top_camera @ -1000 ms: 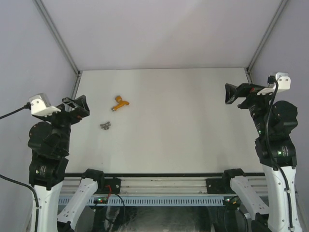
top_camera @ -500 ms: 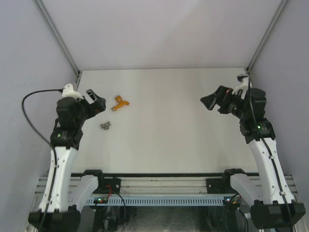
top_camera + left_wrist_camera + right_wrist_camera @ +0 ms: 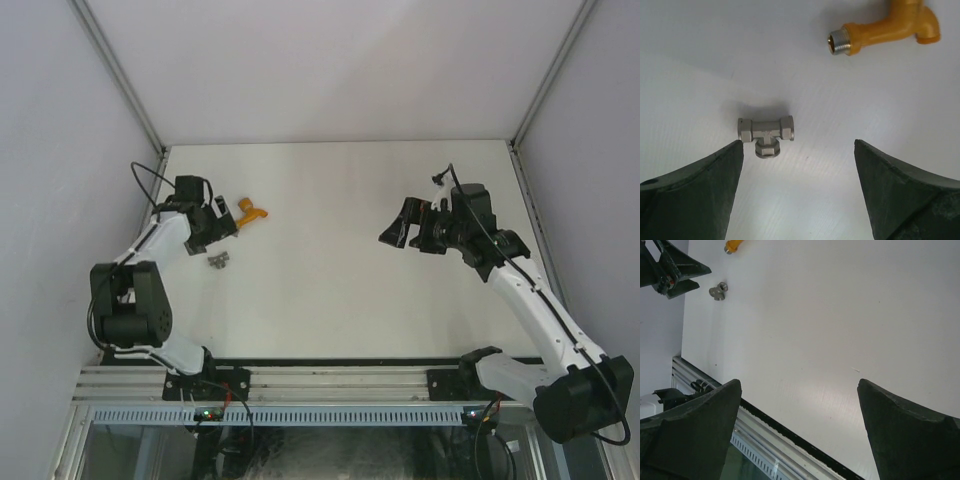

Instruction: Install the water faucets

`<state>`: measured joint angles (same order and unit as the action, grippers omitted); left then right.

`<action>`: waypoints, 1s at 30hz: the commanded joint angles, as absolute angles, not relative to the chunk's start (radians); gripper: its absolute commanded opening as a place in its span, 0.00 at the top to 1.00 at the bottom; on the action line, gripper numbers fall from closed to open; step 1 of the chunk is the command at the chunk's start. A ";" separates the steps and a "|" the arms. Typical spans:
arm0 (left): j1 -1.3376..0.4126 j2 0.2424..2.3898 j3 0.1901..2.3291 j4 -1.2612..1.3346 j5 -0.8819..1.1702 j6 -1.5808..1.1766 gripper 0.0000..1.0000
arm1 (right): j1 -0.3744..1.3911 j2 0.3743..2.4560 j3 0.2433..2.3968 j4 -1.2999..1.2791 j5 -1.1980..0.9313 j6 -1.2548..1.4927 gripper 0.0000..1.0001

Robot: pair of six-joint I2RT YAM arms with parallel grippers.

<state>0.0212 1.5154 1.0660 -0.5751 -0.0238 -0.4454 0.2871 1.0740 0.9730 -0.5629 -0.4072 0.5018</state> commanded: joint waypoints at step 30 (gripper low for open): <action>0.060 1.700 1.162 -0.599 0.170 -0.393 0.24 | 0.341 1.176 0.980 -0.546 -0.416 0.573 0.02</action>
